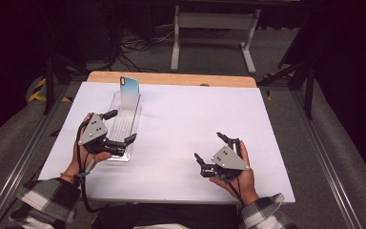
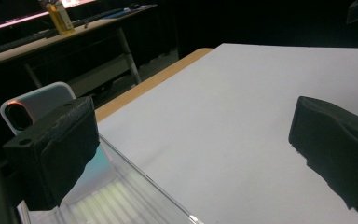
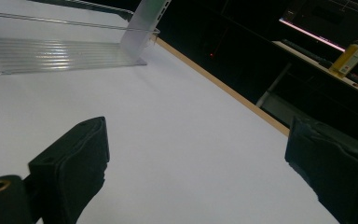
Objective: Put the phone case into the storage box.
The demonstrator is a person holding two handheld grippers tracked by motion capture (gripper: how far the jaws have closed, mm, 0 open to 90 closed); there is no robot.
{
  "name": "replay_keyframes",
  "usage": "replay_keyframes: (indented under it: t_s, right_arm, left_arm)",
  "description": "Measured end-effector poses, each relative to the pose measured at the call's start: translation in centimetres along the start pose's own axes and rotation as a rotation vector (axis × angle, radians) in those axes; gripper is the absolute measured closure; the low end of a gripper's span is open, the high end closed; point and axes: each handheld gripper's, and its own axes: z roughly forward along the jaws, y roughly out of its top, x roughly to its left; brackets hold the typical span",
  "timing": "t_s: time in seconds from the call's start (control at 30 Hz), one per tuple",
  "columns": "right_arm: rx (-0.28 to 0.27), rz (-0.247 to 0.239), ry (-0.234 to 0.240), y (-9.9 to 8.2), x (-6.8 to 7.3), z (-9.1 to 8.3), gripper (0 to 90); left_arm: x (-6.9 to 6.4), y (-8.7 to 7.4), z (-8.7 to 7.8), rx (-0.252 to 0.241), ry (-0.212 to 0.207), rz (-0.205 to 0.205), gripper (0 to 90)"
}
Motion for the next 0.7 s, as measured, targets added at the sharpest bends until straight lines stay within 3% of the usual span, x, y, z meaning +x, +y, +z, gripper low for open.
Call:
replay_keyframes:
  t_s: [0.7]
  right_arm:
    - [-0.009,0.003,0.013,0.1,0.0,0.0,7.1]
  left_arm:
    - [-1.7,-0.2,-0.8,-0.019,-0.025,0.021,3.1]
